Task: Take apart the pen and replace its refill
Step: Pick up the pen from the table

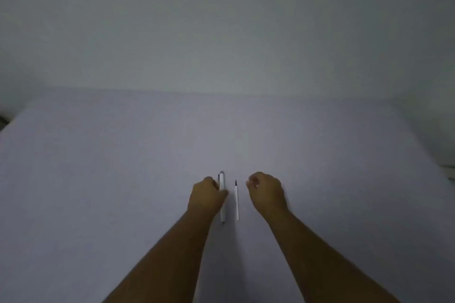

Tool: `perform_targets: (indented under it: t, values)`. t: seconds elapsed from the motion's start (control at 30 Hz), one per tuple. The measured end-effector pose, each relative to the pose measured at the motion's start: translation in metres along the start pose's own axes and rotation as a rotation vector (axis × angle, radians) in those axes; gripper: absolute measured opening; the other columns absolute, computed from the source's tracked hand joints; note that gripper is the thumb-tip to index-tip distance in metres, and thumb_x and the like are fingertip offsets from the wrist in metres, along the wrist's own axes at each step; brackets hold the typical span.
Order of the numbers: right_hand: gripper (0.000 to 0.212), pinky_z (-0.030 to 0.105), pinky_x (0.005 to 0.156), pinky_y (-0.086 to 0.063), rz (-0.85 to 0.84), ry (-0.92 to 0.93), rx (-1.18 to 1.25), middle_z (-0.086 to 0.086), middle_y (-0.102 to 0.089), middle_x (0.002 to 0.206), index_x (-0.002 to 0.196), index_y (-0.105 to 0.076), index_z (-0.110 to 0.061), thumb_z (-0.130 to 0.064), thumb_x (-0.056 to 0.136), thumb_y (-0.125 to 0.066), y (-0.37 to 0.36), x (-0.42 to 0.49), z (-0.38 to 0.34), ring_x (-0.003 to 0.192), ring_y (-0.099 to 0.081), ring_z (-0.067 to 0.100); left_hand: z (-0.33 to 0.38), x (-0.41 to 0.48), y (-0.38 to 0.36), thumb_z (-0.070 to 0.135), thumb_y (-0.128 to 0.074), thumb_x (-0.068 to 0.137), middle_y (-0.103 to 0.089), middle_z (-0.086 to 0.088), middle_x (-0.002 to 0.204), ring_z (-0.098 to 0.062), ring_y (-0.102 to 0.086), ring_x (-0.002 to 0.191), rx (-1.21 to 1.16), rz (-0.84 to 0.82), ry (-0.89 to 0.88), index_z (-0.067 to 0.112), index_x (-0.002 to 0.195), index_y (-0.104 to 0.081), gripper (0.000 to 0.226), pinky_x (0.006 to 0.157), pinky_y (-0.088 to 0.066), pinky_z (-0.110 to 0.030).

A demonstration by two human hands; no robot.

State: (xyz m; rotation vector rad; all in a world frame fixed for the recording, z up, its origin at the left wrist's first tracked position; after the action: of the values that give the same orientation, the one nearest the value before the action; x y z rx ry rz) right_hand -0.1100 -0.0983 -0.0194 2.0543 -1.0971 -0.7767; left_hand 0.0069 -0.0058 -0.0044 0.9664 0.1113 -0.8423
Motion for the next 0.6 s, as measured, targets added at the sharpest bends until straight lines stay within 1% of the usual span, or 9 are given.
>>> perform_targets:
  t: [0.03,0.13,0.2,0.27,0.33,0.4,0.47,0.53,0.6]
  values:
    - [0.024,0.043,0.088,-0.053,0.000,-0.021,0.036,0.012,-0.070,0.104,0.102,-0.068,-0.010,-0.027,0.088,-0.056,-0.004,0.002,0.004,0.100,-0.063,0.030,-0.002,0.000,-0.005,0.031,-0.068,0.081,-0.062,-0.010,0.094,-0.024,-0.061,0.086,-0.002,-0.027,0.028,0.006,0.102,-0.060,0.033,0.070,-0.044,-0.027]
    - [0.020,0.042,0.083,-0.054,-0.016,-0.060,0.052,0.012,-0.071,0.096,0.092,-0.069,-0.010,-0.025,0.087,-0.056,-0.009,0.001,0.007,0.094,-0.064,0.030,-0.009,0.002,-0.020,0.027,-0.071,0.079,-0.058,-0.008,0.091,-0.024,-0.061,0.086,-0.027,-0.023,0.089,0.006,0.102,-0.059,0.034,0.070,-0.045,-0.028]
    - [0.018,0.041,0.082,-0.055,-0.038,-0.053,0.067,0.011,-0.072,0.096,0.090,-0.069,-0.011,-0.023,0.087,-0.056,-0.015,0.002,0.008,0.093,-0.064,0.029,-0.010,0.002,-0.025,0.020,-0.067,0.081,-0.063,-0.012,0.098,-0.028,-0.064,0.095,-0.040,-0.008,0.100,0.006,0.105,-0.059,0.029,0.072,-0.046,-0.028]
    - [0.017,0.041,0.083,-0.054,-0.050,-0.055,0.085,0.011,-0.071,0.097,0.090,-0.068,-0.012,-0.023,0.088,-0.056,-0.016,0.003,0.005,0.093,-0.064,0.028,-0.012,0.004,-0.026,0.015,-0.060,0.084,-0.066,-0.014,0.106,-0.029,-0.064,0.099,-0.045,0.025,0.080,0.007,0.106,-0.061,0.024,0.070,-0.045,-0.025]
    - [0.018,0.041,0.085,-0.053,-0.057,-0.045,0.135,0.012,-0.070,0.099,0.091,-0.068,-0.010,-0.023,0.088,-0.056,-0.019,0.005,0.002,0.094,-0.063,0.028,-0.014,0.005,-0.022,0.015,-0.059,0.084,-0.067,-0.012,0.102,-0.028,-0.065,0.095,-0.088,0.035,0.060,0.010,0.104,-0.061,0.020,0.059,-0.044,-0.019]
    - [0.019,0.038,0.087,-0.052,-0.058,-0.044,0.203,0.012,-0.070,0.099,0.094,-0.068,-0.009,-0.024,0.088,-0.057,-0.019,0.006,-0.006,0.094,-0.063,0.027,-0.016,0.003,-0.017,0.016,-0.062,0.082,-0.068,-0.009,0.101,-0.021,-0.062,0.084,-0.144,0.042,0.024,0.013,0.108,-0.060,0.026,0.051,-0.041,-0.015]
    - [0.023,0.032,0.085,-0.050,-0.086,-0.081,0.277,0.009,-0.070,0.100,0.097,-0.068,-0.009,-0.027,0.089,-0.057,-0.017,0.007,-0.013,0.096,-0.063,0.025,-0.016,0.001,-0.013,0.019,-0.063,0.083,-0.069,-0.004,0.098,-0.015,-0.058,0.080,-0.136,0.055,-0.025,0.013,0.116,-0.061,0.034,0.056,-0.043,-0.016]
    - [0.029,0.029,0.077,-0.045,-0.150,-0.164,0.345,0.006,-0.068,0.090,0.094,-0.068,-0.009,-0.035,0.087,-0.059,-0.016,0.009,-0.021,0.087,-0.061,0.021,-0.013,-0.004,-0.013,0.020,-0.062,0.085,-0.065,0.002,0.086,-0.014,-0.059,0.076,-0.091,0.051,-0.096,0.013,0.112,-0.066,0.029,0.059,-0.044,-0.016]
    - [0.028,0.029,0.070,-0.041,-0.176,-0.217,0.399,-0.001,-0.058,0.069,0.077,-0.063,-0.012,-0.038,0.085,-0.061,-0.016,0.012,-0.026,0.068,-0.054,0.016,-0.009,-0.010,-0.017,0.019,-0.062,0.086,-0.064,0.004,0.081,-0.014,-0.060,0.070,-0.073,0.016,-0.163,0.012,0.105,-0.070,0.022,0.063,-0.050,-0.020]
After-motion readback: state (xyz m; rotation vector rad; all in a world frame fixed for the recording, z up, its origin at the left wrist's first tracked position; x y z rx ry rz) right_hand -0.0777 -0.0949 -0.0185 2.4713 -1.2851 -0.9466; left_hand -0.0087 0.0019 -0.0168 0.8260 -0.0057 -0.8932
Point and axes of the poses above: each hand's wrist, its own x-axis towards the middle knuckle, its own y-axis out of the back of the hand, z = x × y, the point moved 1 cm from there along x, towards the middle knuckle
